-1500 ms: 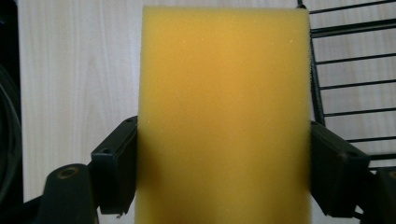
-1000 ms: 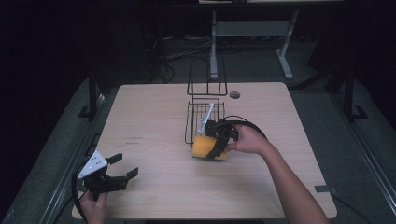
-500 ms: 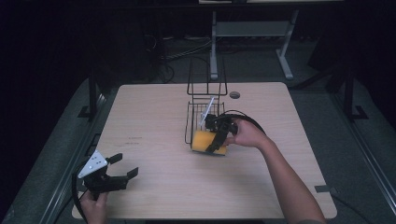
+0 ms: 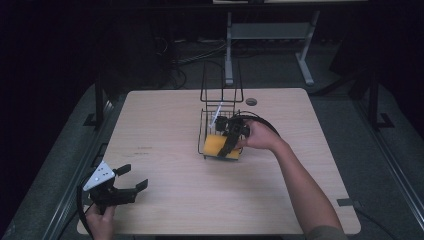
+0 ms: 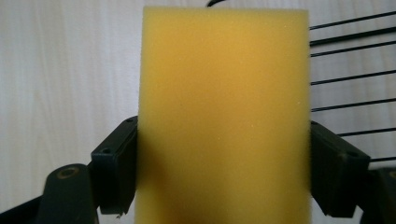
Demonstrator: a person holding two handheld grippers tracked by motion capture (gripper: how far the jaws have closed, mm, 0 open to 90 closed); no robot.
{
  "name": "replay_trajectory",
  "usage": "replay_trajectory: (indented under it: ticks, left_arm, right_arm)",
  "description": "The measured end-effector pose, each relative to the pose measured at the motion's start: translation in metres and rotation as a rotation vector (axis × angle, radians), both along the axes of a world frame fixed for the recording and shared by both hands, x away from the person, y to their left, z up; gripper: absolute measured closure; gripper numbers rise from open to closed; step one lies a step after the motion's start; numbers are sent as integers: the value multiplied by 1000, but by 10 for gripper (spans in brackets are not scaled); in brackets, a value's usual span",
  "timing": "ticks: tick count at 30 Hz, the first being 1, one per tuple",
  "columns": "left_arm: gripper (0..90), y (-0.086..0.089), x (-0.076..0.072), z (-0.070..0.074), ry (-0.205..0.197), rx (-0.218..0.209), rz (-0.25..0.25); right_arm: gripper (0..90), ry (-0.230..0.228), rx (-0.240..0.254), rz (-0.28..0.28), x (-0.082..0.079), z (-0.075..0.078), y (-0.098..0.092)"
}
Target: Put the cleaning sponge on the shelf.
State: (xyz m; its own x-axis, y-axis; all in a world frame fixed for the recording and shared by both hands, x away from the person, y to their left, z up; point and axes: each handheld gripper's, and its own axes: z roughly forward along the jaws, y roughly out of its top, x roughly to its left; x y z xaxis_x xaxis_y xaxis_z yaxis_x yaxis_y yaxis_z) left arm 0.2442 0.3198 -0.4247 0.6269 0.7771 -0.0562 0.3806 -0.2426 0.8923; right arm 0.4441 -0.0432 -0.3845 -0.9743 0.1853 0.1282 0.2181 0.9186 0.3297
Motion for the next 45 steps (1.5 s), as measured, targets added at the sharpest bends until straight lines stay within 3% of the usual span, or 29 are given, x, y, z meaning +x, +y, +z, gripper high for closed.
replay_trajectory:
  ticks: [4, 7, 10, 13, 17, 23, 45]
  left_arm:
    - [134, 1, 0, 0, -4, -5, 3]
    - [134, 2, -1, 0, -3, -5, 5]
    - [134, 1, -1, 0, -3, -5, 2]
    - [134, 1, -1, 1, -5, -1, 0]
    - [134, 1, -1, 0, -3, 0, -1]
    - [134, 0, -1, 1, -4, 3, -2]
    - [134, 1, -1, 0, 0, -1, -3]
  right_arm:
    - [220, 12, 31, -10, 8, 4, 3]
    - [220, 2, -7, -17, 14, 2, 5]
    - [220, -12, -13, -18, 19, 4, 7]
    - [220, -1, 5, -31, 25, 1, 5]
    - [220, 3, -17, -37, 33, -3, 5]
    - [220, 8, 0, -59, 46, -7, 4]
    - [211, -7, -18, -48, 48, -22, 8]
